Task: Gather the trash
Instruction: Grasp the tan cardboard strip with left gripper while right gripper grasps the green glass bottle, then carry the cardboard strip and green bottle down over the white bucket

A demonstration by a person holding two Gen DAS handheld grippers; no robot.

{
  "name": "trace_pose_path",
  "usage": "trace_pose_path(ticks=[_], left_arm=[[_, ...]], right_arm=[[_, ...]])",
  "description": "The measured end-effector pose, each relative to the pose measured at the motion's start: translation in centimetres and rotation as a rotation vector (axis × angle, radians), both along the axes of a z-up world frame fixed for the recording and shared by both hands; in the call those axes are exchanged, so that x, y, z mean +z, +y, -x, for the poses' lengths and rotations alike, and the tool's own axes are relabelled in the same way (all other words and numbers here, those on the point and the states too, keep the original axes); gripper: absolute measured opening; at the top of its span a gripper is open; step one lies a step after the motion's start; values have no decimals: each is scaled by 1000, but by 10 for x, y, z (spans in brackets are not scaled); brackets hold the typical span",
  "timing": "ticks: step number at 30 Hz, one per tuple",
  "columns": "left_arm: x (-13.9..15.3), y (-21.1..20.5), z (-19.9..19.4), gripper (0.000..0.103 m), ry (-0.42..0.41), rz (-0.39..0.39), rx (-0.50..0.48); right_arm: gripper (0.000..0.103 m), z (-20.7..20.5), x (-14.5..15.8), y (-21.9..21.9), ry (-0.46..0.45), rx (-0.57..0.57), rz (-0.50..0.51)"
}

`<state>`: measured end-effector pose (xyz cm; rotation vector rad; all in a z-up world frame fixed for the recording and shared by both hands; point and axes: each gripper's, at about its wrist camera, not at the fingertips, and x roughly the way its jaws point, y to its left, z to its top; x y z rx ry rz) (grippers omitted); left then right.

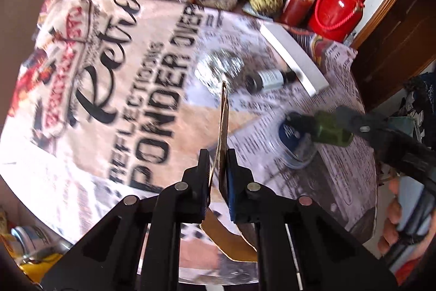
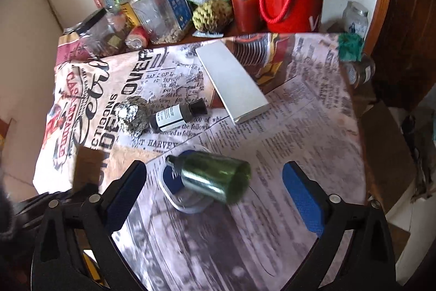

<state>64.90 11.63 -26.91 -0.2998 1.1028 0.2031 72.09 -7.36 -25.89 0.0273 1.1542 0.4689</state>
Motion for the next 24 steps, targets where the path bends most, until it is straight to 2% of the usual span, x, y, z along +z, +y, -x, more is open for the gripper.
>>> trace_pose_path(ticks=[2,4,8,14,19,24], left_arm=[[7,7,0,10,-16,-14,-2],[12,12,-1,10,-27,-17,1],[22,17,-2,10,-46,-17,0],[36,12,-1,10,-76,-34,-10],[55,-2,-1,10,-120,-52,-29],[86,-21,7,10,-183,-75,-28]], right_arm=[[89,-4,-9,5,22,-10,24],[78,-5,-14,8,39,-8,46],[62,-1,-20,5,91,-13,32],[62,6,-12,-3,90,-24,23],[62,13,15,-15,43,-26,-4],[62,24,58,-36,-53,-24,-38]])
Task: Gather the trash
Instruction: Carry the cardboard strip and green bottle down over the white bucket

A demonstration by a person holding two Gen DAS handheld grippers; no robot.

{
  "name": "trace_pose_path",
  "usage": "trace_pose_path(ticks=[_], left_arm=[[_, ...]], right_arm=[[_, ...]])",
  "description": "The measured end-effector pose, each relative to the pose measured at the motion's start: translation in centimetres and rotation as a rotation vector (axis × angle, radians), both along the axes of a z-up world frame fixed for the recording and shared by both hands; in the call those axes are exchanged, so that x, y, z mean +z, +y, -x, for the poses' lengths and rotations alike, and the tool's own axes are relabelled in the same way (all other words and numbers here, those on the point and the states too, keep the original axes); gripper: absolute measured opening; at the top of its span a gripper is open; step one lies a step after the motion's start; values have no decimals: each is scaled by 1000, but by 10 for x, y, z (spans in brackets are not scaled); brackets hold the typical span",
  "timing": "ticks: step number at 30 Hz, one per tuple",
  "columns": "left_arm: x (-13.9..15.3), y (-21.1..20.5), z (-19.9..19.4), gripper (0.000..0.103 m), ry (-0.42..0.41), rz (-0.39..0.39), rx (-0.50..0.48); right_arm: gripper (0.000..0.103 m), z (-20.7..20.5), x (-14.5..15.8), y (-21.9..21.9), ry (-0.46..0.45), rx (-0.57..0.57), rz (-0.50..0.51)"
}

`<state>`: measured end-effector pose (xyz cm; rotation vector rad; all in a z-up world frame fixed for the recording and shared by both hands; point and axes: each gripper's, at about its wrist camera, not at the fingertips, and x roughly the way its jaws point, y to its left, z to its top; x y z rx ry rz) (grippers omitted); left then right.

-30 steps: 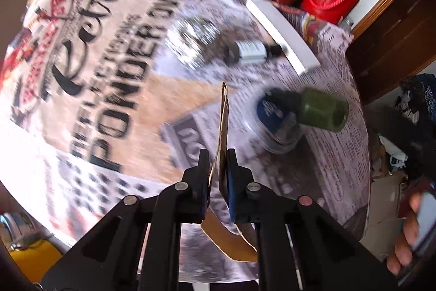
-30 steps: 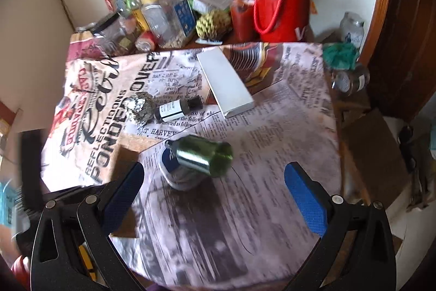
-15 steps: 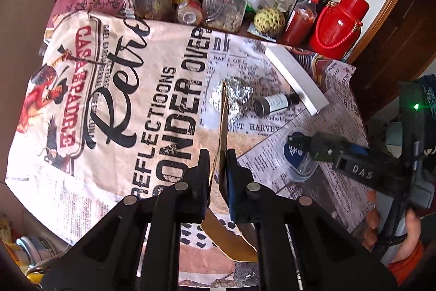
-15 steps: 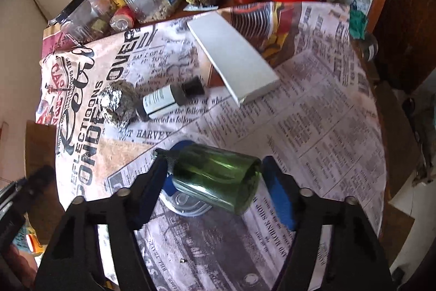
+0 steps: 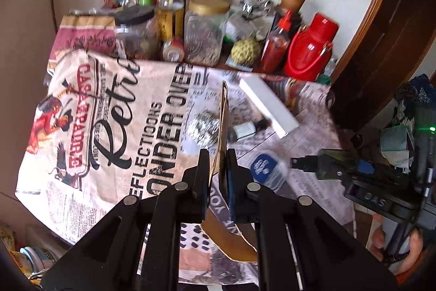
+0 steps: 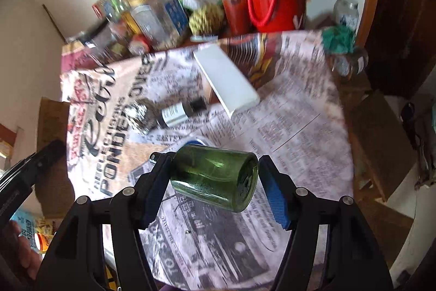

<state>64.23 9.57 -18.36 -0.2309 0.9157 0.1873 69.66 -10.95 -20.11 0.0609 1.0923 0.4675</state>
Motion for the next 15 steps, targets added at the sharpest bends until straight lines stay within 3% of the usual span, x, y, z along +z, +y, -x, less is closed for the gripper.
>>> trace_pose_path(ticks=[8,15], left_arm=[[38,-41,31,10,-85,-44,31],[62,-64,70,10,-128,-54,53]], right_arm=[[62,28,66,-34,-154,33,-56],[62,62,97,-51,-223,74,-81]])
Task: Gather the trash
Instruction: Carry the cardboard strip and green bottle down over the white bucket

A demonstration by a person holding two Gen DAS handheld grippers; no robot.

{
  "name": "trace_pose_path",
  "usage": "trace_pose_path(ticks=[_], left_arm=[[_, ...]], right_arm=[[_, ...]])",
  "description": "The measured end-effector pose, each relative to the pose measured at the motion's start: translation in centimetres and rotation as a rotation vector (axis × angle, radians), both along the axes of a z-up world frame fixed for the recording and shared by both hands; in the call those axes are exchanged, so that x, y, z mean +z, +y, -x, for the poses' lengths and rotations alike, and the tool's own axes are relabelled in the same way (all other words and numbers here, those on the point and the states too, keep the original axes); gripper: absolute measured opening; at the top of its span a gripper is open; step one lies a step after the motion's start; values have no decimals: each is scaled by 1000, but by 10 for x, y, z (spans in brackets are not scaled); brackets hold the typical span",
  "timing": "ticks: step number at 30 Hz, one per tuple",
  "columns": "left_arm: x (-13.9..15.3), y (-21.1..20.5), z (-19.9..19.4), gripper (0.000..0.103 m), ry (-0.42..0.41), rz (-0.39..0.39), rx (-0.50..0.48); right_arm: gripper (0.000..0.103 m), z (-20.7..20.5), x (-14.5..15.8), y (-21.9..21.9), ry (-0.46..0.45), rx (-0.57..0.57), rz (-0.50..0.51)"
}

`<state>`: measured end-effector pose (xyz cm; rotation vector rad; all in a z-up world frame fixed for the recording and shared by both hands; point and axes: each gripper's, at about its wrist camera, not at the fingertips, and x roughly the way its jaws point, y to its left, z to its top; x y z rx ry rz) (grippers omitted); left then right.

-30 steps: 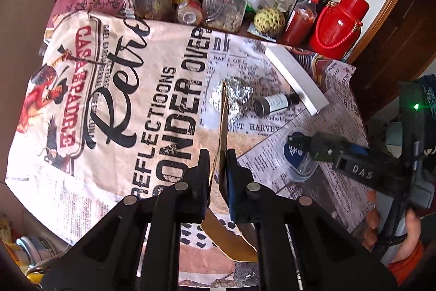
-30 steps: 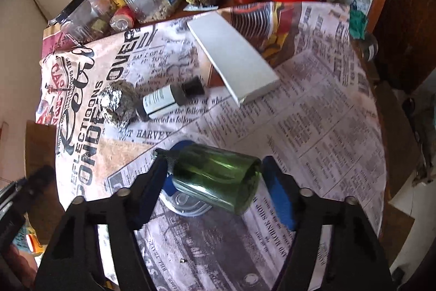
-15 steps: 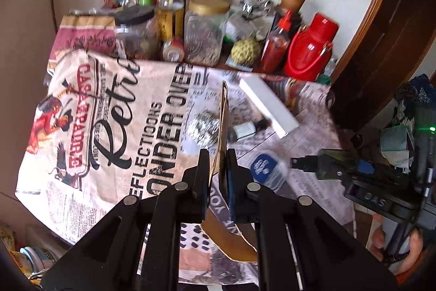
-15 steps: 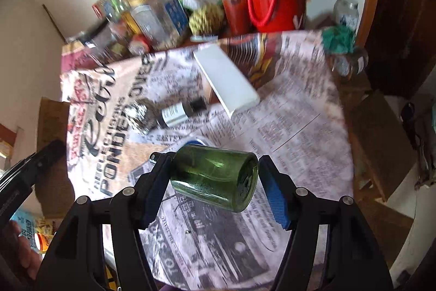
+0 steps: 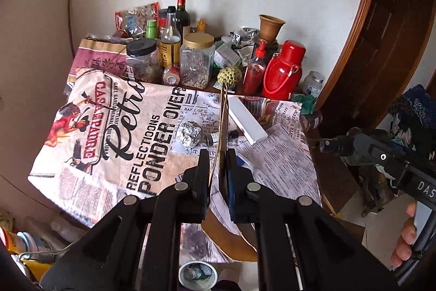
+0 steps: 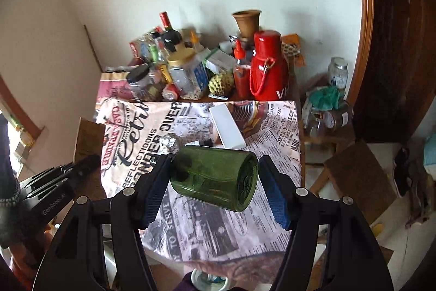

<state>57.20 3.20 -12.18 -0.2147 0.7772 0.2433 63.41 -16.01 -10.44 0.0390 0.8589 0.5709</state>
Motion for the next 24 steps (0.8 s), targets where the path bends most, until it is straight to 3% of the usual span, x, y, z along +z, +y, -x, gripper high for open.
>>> trace_pose_path(ticks=[10,16,24], left_arm=[[26,0,69,10,-15,-32,0],[36,8,121,10,-56,-50,-59],[35,31,205,10,-76,-44,-137]], right_arm=[[62,65,23,-3,-34,9,-45],[62,120,32,6,-63,-37,-46],[62,199,16,30,-32,-119,-48]])
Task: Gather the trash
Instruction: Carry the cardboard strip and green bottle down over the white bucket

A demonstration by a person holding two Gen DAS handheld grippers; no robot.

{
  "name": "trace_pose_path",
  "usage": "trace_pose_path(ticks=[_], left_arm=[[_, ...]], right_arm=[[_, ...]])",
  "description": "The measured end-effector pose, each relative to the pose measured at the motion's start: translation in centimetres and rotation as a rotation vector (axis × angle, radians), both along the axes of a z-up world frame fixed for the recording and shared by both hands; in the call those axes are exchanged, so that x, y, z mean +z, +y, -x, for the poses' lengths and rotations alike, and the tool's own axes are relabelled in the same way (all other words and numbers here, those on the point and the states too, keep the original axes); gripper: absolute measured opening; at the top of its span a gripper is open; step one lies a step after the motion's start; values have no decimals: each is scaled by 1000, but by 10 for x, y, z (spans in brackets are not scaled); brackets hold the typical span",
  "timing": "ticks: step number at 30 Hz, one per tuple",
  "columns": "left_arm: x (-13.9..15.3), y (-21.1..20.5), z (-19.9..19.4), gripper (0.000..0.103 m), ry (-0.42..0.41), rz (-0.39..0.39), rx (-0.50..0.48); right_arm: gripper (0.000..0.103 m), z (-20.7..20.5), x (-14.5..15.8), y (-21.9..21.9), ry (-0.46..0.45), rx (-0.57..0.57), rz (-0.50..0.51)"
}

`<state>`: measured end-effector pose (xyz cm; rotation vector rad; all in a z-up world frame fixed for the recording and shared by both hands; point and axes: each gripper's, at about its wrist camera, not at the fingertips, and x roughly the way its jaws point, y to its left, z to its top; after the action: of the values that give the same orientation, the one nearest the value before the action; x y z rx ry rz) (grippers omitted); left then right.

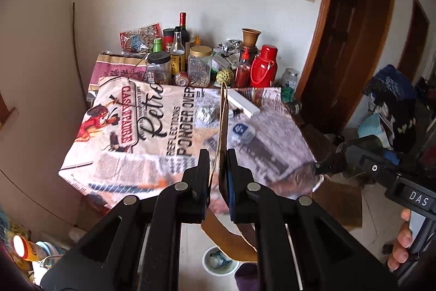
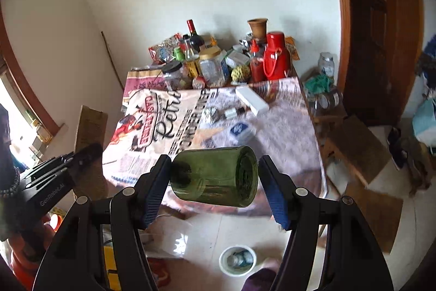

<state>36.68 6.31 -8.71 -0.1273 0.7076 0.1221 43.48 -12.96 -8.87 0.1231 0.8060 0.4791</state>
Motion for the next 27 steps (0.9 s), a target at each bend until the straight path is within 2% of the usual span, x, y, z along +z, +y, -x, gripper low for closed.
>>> trace_pose_path(ticks=[8,15,22,27], left_arm=[[-20,17,74,10,38,8,-34],[-43,19,106,10,115,38,-38],[-82,22,109,10,205,85,11],[-139,16,94,10,300,116,26]], right_arm=[[62,68,-17,15,43,-37,22],[62,96,-33,20,110,-30,51],[62,93,-68,22,179,13,82],[62,80,-116,19,222,62,120]])
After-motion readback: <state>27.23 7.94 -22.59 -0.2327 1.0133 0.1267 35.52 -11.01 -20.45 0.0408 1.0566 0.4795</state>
